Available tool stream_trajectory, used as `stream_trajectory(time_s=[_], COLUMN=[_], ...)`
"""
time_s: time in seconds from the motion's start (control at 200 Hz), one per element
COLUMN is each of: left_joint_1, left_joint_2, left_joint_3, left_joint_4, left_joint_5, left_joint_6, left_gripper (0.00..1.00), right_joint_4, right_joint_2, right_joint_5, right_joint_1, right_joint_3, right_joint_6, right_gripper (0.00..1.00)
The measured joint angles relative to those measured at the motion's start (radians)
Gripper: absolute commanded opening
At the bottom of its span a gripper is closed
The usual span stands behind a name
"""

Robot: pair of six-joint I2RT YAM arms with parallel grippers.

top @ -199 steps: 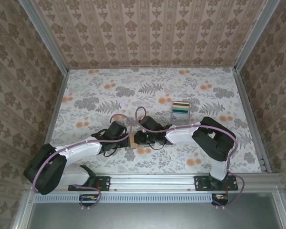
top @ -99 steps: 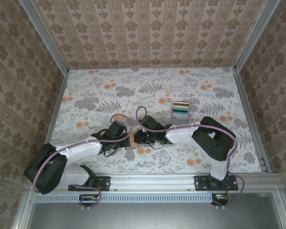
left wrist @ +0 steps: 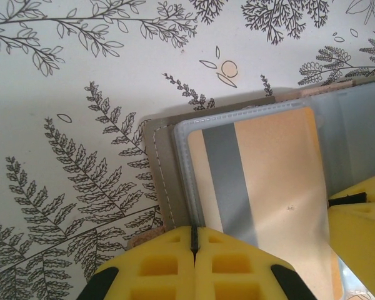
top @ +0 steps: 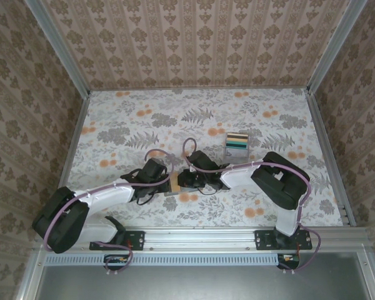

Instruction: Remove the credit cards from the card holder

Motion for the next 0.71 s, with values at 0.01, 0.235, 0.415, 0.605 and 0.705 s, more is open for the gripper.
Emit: stream_trajectory(time_s=[0.01,0.235,0.415,0.605,0.705], left_joint_1=[0.000,-0.005,-0.005,-0.005,-0.005], left_joint_2=[0.000,0.000,0.000,0.006,0.012], left_joint_3=[0.000,0.000,0.001,0.008,0.014], left_joint_4=[0.000,0.000,-0.002,-0.007,-0.008], left_joint_5=[0.000,-0.008,-0.008,-0.009,-0.010], left_joint_6=[0.000,0.000,0.000,0.000,0.000], left_gripper=[0.00,0.00,0.00,0.00,0.00], right_joint_4=[0.001,0.013,0.019,0.045,0.063], right_joint_2=[0.000,0.000,0.000,-0.010,-0.020], right_joint_5=[-0.001,-0.018,-0.017,-0.014,-0.014], right_joint_1=[0.000,-0.003,-0.005,-0.006,-0.013], right_joint_3=[0.000,0.000,-0.007,-0.030,-0.049], right_joint_6=[0.000,0.002,0.000,0.001,0.006], right_gripper=[0.18,0.02,0.00,0.00,0.00])
